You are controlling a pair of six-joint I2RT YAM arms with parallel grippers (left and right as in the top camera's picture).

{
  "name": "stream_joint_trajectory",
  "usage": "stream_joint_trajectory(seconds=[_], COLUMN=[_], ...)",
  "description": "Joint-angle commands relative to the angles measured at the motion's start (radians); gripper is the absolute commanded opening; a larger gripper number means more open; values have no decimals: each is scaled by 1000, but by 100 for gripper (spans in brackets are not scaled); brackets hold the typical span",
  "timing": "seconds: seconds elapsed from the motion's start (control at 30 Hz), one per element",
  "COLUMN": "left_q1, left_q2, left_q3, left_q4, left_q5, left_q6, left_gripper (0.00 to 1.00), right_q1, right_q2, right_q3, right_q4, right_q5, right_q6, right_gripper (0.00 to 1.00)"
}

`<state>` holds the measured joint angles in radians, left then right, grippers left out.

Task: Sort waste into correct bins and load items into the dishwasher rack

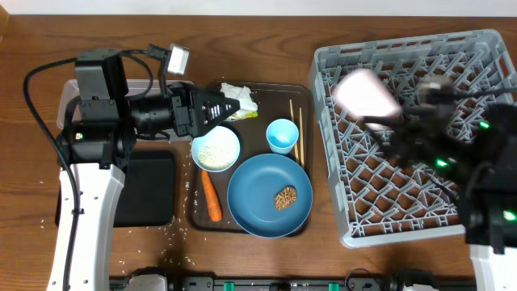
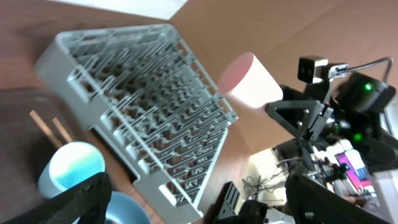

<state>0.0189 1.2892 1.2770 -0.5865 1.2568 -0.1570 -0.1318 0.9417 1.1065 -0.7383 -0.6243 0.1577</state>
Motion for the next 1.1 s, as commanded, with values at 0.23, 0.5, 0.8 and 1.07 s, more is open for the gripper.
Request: stream_joint_trajectory(seconds=[0.23, 0.5, 0.8, 1.07], left_q1=[3, 3, 3, -25], left_q2=[-5, -4, -4, -4], left_q3=[17, 16, 16, 16], left_q4=[-83, -132, -134, -163], left_q5=[-220, -223, -260, -360], left_q6=[4, 6, 6, 23], left_gripper=[94, 95, 95, 95], right_q1=[-404, -507, -507, -507], right_q2=[85, 261, 369, 389], right_q3=[11, 11, 11, 50], right_q4=[-246, -374, -394, -403], right_q5=[419, 464, 468, 375], right_q6=[158, 156, 156, 175], right_gripper=[52, 53, 61, 84])
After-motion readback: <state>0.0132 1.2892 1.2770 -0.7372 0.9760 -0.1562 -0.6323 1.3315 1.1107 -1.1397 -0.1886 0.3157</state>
